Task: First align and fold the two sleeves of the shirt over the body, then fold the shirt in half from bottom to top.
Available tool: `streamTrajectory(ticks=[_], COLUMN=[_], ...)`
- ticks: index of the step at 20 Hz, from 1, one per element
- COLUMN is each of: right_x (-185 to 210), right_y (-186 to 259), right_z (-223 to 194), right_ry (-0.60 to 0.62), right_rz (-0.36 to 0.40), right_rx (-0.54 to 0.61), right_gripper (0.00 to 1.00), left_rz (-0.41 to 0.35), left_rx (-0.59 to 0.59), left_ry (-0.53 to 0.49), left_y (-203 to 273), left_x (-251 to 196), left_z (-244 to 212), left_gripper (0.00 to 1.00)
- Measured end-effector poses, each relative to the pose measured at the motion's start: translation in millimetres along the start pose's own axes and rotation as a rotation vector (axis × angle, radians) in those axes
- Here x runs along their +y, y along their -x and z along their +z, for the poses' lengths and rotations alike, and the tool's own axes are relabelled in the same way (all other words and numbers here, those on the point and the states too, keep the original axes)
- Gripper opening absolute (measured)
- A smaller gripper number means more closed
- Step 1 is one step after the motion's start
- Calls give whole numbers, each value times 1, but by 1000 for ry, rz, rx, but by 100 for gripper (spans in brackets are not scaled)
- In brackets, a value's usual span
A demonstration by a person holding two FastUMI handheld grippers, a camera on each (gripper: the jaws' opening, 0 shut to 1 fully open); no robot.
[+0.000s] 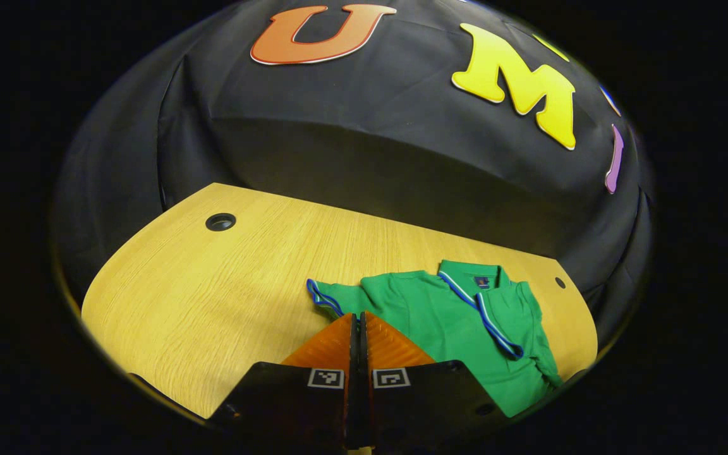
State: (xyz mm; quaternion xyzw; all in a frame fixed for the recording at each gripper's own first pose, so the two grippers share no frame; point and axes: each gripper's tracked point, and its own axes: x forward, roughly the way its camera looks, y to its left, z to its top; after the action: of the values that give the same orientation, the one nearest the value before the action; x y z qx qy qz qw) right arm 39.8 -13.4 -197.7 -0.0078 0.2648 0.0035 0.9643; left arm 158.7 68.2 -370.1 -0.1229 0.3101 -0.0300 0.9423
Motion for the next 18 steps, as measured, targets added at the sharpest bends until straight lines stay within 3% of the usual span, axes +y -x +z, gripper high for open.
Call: streamTrajectory(ticks=[11,15,18], right_x=[-56,-86,-105], right_y=[23,32,38], right_z=[9,2,-7], right_ry=[-62,-124,-135], right_rz=[-69,-112,-145], right_rx=[-46,-35,-28], right_gripper=[95,95,95], left_rz=[-156,-206,-196], left_rx=[-54,-26,-15], left_ry=[-69,-95,-87], left_y=[-2,-13,-16], left_x=[-118,-170,-185], left_z=[39,25,16], left_gripper=[2,3,3])
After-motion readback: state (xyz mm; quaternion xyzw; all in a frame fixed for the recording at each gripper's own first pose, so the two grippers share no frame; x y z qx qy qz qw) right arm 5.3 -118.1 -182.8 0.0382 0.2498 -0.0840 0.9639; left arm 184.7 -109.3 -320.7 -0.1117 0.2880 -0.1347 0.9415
